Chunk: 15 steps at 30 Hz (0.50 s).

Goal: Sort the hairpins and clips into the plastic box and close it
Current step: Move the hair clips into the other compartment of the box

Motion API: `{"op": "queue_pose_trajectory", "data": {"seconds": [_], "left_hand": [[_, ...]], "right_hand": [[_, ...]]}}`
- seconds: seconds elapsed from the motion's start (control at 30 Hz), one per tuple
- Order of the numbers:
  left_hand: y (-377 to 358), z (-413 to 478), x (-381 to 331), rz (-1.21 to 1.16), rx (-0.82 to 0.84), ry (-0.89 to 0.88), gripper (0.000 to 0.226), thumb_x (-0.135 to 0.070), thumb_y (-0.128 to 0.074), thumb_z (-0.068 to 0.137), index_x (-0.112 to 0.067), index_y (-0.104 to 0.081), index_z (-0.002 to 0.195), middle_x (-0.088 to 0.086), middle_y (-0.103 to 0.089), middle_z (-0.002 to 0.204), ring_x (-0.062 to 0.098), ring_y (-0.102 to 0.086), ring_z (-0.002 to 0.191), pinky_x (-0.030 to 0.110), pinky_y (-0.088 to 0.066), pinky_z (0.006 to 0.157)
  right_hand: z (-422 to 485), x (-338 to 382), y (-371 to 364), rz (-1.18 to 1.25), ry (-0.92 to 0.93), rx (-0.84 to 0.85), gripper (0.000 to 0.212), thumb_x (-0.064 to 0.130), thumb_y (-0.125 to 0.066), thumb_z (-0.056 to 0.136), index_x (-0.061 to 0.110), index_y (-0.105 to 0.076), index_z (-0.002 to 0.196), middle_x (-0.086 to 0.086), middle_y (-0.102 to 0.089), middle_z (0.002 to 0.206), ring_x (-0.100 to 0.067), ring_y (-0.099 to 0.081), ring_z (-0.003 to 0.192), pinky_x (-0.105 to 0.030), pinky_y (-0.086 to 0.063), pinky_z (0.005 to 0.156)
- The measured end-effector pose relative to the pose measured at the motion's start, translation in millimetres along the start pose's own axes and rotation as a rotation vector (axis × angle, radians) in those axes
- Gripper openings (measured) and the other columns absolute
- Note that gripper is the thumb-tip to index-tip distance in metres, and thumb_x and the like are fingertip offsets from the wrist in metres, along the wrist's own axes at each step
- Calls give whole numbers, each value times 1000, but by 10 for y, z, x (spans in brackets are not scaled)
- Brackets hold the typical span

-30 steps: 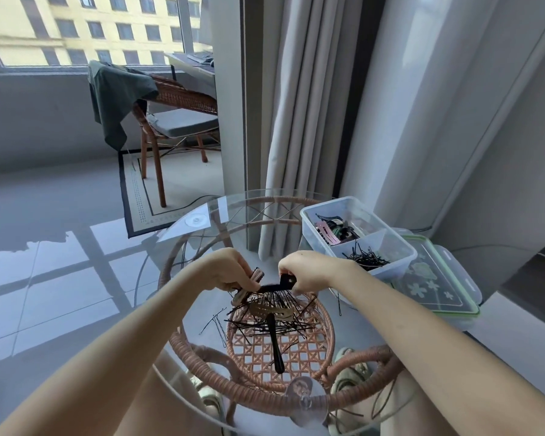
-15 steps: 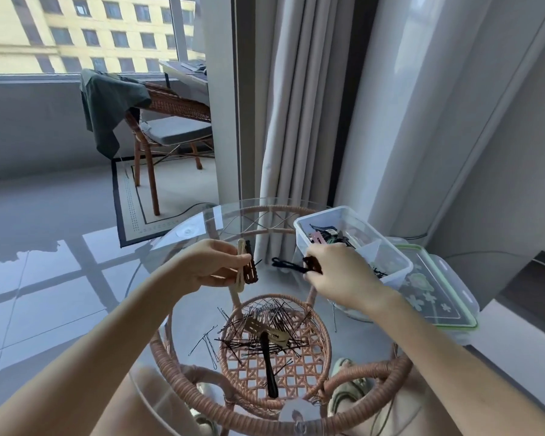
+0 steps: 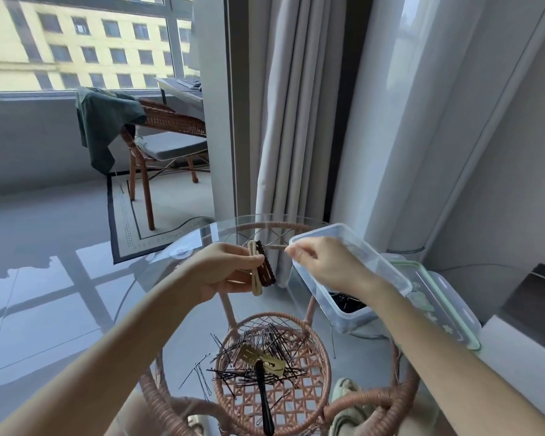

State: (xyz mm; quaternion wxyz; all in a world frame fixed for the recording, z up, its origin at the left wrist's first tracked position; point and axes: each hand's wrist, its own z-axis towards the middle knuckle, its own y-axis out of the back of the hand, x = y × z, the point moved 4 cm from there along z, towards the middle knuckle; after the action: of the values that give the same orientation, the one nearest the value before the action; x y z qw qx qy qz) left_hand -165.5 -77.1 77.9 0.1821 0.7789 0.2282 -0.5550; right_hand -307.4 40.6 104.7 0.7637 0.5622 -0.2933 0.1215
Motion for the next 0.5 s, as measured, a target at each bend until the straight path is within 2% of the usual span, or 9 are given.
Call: {"op": "queue_pose_trajectory", "data": {"seconds": [0.03,0.1,0.17,0.23,0.33,0.43,0.5], "left_hand": [[-18,0,-4,-7,12,0,13,-16,-67,79,-3,-67,82,15,-74,79,24,-71,66,25,-55,55],[-51,-1,-27,-18,31,-8,14,-17,-68,78,-4,-67,83,14,-74,79,23,-71,65,24,-55,55],[-99,2,-59,-33,44,-27,15,-19,-69,76,-5,-67,82,12,-74,78,21,-71,64,23,-56,55],[-182,36,-116,-38,34,-55,17,-20,-71,75,-5,-68,82,11,-74,76,19,-70,62,22,-56,53],[-406,187,-275,-11,-37,-97,20,-19,-72,76,-1,-67,83,8,-73,69,17,-70,58,22,-57,53],[-679,450,-491,148,-158,-201,16,-16,-70,79,0,-66,76,11,-71,72,17,-70,60,25,-59,56],[-815,617,-602,312,-223,-275,19,-16,-70,79,3,-67,80,17,-71,80,24,-70,69,33,-60,68]], "right_hand": [[-80,98,-47,27,19,43,25,34,-50,93,44,-66,76,22,-63,65,4,-56,66,-13,-39,58],[-172,188,-133,42,33,96,17,34,-54,90,30,-67,101,12,-69,86,-3,-61,82,-12,-41,67],[-228,202,-116,29,31,39,28,32,-55,90,19,-62,113,1,-70,96,-11,-62,89,-18,-45,73],[-276,151,-12,30,1,-115,25,30,-55,90,17,-63,110,-1,-71,95,-13,-64,87,-26,-49,76],[-375,-33,181,6,-79,-307,22,25,-58,89,14,-66,105,-2,-72,92,-13,-64,81,-20,-47,70],[-466,-226,304,-13,-174,-352,20,21,-58,88,13,-67,103,-3,-72,92,-15,-65,82,-23,-47,71],[-525,-296,330,-31,-211,-342,20,21,-59,88,13,-67,104,-4,-72,95,-16,-64,84,-25,-47,73]]}}
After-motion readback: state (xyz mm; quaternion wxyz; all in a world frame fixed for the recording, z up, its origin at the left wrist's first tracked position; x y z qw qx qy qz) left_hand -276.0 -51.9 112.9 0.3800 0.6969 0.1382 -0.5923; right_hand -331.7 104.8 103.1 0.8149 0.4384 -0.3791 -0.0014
